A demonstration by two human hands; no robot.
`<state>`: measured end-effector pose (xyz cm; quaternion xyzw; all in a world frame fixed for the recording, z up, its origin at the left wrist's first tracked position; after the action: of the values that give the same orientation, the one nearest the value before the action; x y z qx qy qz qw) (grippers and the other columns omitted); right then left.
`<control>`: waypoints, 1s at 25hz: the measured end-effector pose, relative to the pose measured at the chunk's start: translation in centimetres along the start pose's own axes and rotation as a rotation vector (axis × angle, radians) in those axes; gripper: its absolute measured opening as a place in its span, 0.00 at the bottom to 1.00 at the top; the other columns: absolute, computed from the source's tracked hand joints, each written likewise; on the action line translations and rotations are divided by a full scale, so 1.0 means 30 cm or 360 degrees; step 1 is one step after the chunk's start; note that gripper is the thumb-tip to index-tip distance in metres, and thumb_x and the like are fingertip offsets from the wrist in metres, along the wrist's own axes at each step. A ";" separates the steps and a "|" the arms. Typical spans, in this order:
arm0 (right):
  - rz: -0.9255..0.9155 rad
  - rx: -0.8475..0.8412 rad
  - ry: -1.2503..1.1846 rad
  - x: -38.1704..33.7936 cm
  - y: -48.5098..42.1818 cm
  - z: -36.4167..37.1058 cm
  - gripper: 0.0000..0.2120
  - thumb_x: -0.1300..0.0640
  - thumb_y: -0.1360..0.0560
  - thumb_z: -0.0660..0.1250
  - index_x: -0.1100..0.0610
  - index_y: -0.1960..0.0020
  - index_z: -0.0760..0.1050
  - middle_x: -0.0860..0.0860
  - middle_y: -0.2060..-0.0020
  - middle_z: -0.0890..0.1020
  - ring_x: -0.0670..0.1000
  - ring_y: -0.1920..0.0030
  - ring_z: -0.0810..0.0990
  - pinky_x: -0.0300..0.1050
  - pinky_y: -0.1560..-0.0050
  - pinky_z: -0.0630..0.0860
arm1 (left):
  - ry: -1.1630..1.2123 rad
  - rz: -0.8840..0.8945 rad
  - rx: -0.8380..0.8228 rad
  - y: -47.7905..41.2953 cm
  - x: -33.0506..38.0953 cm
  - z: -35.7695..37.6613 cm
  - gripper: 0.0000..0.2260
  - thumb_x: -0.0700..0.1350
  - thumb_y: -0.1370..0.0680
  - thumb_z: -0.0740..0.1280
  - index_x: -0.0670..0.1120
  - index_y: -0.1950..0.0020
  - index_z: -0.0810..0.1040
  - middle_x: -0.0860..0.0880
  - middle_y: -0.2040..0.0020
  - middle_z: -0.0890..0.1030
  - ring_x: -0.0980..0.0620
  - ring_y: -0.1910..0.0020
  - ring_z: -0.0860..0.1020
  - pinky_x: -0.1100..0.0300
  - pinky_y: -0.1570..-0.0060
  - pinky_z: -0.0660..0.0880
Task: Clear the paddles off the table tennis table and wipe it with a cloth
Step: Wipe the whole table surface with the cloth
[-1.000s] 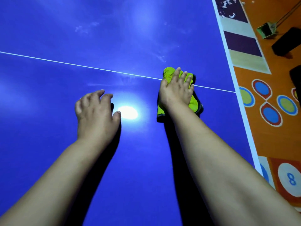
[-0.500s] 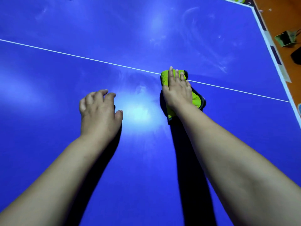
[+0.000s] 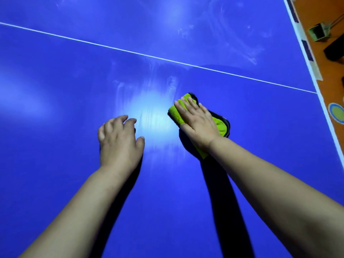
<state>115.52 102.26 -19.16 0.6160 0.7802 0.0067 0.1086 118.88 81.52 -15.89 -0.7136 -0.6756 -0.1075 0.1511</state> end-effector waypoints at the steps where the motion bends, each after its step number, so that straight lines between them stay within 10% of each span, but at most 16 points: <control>1: -0.0022 -0.0010 0.0019 -0.023 0.046 0.016 0.31 0.48 0.25 0.50 0.44 0.22 0.50 0.47 0.22 0.52 0.47 0.23 0.44 0.47 0.25 0.43 | 0.0004 -0.0014 -0.0006 0.046 -0.008 -0.002 0.20 0.45 0.27 0.68 0.43 0.36 0.73 0.42 0.35 0.71 0.41 0.35 0.64 0.51 0.36 0.51; 21: 0.0015 -0.0009 0.0109 -0.504 1.231 0.256 0.32 0.47 0.27 0.54 0.51 0.23 0.55 0.53 0.25 0.62 0.55 0.25 0.59 0.54 0.29 0.52 | -0.0171 0.0098 -0.0155 1.131 -0.092 -0.268 0.20 0.43 0.36 0.74 0.41 0.45 0.79 0.39 0.43 0.77 0.37 0.44 0.74 0.40 0.43 0.68; 25: -0.0060 -0.0359 0.0166 -0.479 1.274 0.255 0.35 0.35 0.28 0.41 0.44 0.25 0.33 0.46 0.25 0.38 0.48 0.25 0.34 0.52 0.25 0.40 | -0.0243 0.0130 -0.0184 1.245 -0.147 -0.363 0.23 0.43 0.41 0.79 0.42 0.48 0.80 0.41 0.45 0.79 0.39 0.47 0.76 0.40 0.45 0.71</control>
<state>156.68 96.68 -18.81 0.5838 0.7906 0.1246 0.1365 156.39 71.92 -9.96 -0.7542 -0.6482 -0.0854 0.0619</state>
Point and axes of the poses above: each hand's wrist, its own y-axis away from the middle knuckle, its own z-axis out of the palm, x = y × z, the point moved 10 cm from there along -y, towards the middle knuckle
